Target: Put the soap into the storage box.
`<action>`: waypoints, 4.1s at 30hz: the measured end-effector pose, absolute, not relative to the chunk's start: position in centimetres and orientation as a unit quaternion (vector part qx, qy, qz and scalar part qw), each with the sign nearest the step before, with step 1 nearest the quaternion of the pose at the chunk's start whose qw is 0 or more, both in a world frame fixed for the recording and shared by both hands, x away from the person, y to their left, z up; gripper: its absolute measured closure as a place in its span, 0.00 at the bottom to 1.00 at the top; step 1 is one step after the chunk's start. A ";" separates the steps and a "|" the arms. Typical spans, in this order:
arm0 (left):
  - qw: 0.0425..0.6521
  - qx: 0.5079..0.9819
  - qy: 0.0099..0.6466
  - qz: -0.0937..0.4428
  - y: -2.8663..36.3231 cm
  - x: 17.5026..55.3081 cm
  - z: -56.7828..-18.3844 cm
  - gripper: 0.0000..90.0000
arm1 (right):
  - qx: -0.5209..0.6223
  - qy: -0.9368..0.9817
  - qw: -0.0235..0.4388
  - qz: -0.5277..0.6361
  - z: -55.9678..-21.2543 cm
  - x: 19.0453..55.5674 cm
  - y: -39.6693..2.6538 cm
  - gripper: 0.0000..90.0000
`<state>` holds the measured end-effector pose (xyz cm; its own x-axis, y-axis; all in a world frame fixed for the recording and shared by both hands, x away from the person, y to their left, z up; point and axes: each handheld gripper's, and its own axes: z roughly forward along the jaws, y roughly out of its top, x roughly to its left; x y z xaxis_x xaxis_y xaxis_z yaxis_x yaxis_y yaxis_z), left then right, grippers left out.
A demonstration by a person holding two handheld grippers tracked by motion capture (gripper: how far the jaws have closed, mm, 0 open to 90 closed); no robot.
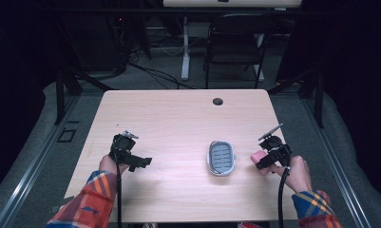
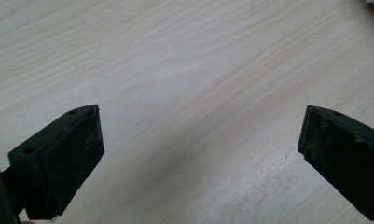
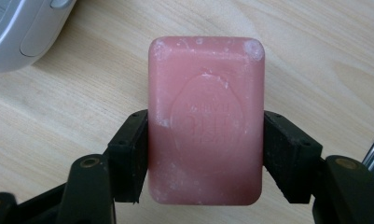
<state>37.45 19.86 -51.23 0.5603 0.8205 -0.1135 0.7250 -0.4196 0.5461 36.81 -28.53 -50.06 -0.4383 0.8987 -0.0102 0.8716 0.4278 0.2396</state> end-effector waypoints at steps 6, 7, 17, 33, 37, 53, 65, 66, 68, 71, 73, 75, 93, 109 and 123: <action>0.279 0.838 0.461 0.084 19.7 37.5 -51.3 0.00 | 0.524 0.843 0.068 0.100 -49.5 37.1 -28.6 0.41; 0.278 0.839 0.460 0.083 19.7 37.5 -51.3 0.00 | 0.526 0.841 0.072 0.102 -49.5 37.1 -28.5 0.41; 0.277 0.840 0.459 0.084 19.6 37.4 -51.3 0.00 | 0.519 0.844 0.071 0.109 -48.4 37.8 -28.1 0.41; 0.274 0.842 0.457 0.080 19.4 37.5 -51.3 0.00 | 0.503 0.852 0.082 0.117 -46.4 38.9 -26.9 0.41; 0.276 0.842 0.457 0.080 19.5 37.5 -51.3 0.00 | 0.500 0.854 0.079 0.121 -46.1 39.1 -26.5 0.41; 0.280 0.844 0.451 0.080 19.5 37.5 -51.3 0.00 | 0.479 0.867 0.075 0.118 -45.3 39.7 -24.7 0.41; 0.275 0.848 0.446 0.081 19.0 37.4 -51.3 0.00 | 0.467 0.872 0.079 0.129 -44.1 39.0 -23.8 0.41; 0.276 0.847 0.447 0.082 19.0 37.4 -51.3 0.00 | 0.466 0.872 0.079 0.129 -44.0 39.0 -23.8 0.41; 0.277 0.846 0.449 0.082 19.0 37.5 -51.3 0.00 | 0.464 0.873 0.081 0.126 -43.9 39.0 -23.6 0.41; 0.276 0.847 0.446 0.084 18.9 37.4 -51.3 0.00 | 0.460 0.875 0.079 0.123 -44.1 39.0 -23.3 0.41; 0.276 0.848 0.445 0.080 19.0 37.6 -51.4 0.00 | 0.455 0.879 0.078 0.121 -44.2 39.1 -22.9 0.41; 0.276 0.847 0.447 0.080 18.9 37.6 -51.4 0.00 | 0.453 0.880 0.077 0.118 -44.2 39.1 -22.5 0.41; 0.277 0.850 0.441 0.078 18.4 37.8 -51.3 0.00 | 0.447 0.885 0.073 0.106 -44.9 39.9 -20.8 0.41; 0.275 0.853 0.437 0.080 18.2 37.9 -51.3 0.00 | 0.447 0.886 0.069 0.103 -45.2 40.0 -20.1 0.41; 0.277 0.847 0.447 0.083 19.3 37.3 -51.3 0.00 | 0.446 0.889 0.055 0.085 -46.7 40.7 -18.2 0.41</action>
<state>37.35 19.34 -51.27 0.5867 0.8027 -0.1068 0.7108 -0.4473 0.5429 40.74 -18.15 -46.74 -0.5953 0.8032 -0.0220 0.7843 0.5868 0.2013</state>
